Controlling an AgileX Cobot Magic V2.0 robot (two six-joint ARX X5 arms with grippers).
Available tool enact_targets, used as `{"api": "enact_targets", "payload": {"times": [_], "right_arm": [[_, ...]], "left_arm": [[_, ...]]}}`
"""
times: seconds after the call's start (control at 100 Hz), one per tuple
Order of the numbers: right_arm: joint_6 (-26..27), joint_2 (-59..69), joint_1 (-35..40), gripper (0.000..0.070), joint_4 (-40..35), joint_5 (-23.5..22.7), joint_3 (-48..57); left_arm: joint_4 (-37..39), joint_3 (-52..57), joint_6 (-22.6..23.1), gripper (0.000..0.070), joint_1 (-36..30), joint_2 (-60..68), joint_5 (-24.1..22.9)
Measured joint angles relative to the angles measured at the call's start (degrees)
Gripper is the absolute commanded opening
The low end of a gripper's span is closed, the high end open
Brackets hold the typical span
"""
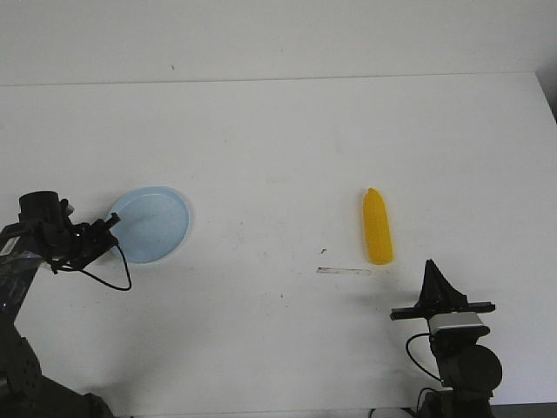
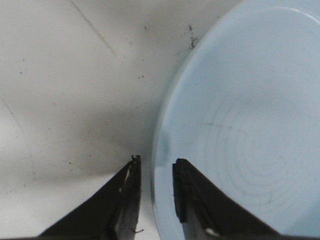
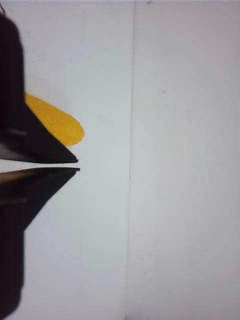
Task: Place corn on plate with both arms
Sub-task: 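Push the blue plate with the left gripper toward the yellow corn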
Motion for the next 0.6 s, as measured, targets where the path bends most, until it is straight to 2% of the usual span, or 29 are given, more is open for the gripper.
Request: {"api": "enact_targets", "payload": {"times": [0.24, 0.29, 0.38, 0.6], "right_arm": [[0.0, 0.0, 0.0, 0.0016, 0.0, 0.0, 0.0], [0.0, 0.0, 0.0, 0.0016, 0.0, 0.0, 0.0], [0.0, 0.0, 0.0, 0.0016, 0.0, 0.0, 0.0], [0.0, 0.0, 0.0, 0.0016, 0.0, 0.0, 0.0]], "left_arm": [[0.2, 0.1, 0.0, 0.0116, -0.3, 0.6, 0.2], [0.2, 0.2, 0.0, 0.0096, -0.3, 0.7, 0.2], [0.2, 0.3, 0.0, 0.0, -0.3, 1.0, 0.2], [0.2, 0.3, 0.0, 0.0001, -0.4, 1.2, 0.3]]}}
